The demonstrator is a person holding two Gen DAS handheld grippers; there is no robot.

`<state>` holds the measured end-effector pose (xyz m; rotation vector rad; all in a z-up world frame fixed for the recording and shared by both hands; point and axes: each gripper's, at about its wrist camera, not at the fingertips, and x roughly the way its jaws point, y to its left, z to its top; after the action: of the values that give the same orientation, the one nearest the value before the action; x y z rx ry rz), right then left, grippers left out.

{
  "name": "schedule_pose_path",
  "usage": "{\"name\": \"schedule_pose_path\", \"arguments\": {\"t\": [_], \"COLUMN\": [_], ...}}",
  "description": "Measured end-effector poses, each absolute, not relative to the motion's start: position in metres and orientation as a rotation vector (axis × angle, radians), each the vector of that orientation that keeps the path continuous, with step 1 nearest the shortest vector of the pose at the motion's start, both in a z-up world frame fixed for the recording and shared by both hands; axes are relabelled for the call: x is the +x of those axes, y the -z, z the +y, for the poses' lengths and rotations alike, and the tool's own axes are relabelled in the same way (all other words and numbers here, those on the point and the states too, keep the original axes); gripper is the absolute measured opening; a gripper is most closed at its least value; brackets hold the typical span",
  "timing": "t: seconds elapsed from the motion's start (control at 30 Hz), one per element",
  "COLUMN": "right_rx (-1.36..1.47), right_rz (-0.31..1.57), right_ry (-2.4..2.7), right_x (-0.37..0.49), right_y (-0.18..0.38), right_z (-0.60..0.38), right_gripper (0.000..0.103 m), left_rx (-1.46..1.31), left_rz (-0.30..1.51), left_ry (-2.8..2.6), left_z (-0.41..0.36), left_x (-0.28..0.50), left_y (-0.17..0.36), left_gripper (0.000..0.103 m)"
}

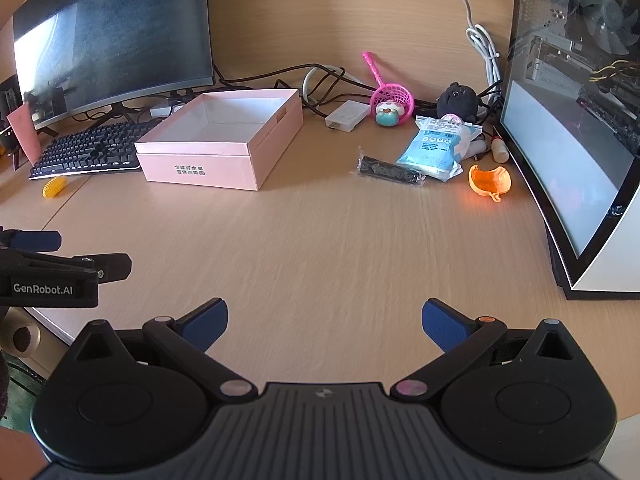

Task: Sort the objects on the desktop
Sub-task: 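Move the left tool toward the bagged black cylinder while the right tool approaches the orange toy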

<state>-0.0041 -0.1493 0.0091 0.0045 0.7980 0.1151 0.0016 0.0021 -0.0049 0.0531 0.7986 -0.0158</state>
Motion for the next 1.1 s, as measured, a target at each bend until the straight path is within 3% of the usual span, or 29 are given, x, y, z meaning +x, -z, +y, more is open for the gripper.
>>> {"name": "schedule_pose_path", "arguments": {"t": [1.1], "right_rx": [-0.021], "right_rz": [0.764], "right_ry": [0.007], "right_x": [-0.027], "right_y": [-0.022], "right_z": [-0.136], "right_gripper": [0.103], "left_rx": [0.029], "left_rz": [0.77], "left_ry": [0.096], "left_z": [0.025], "left_x": [-0.008], "left_y": [0.007], "left_gripper": [0.103]}}
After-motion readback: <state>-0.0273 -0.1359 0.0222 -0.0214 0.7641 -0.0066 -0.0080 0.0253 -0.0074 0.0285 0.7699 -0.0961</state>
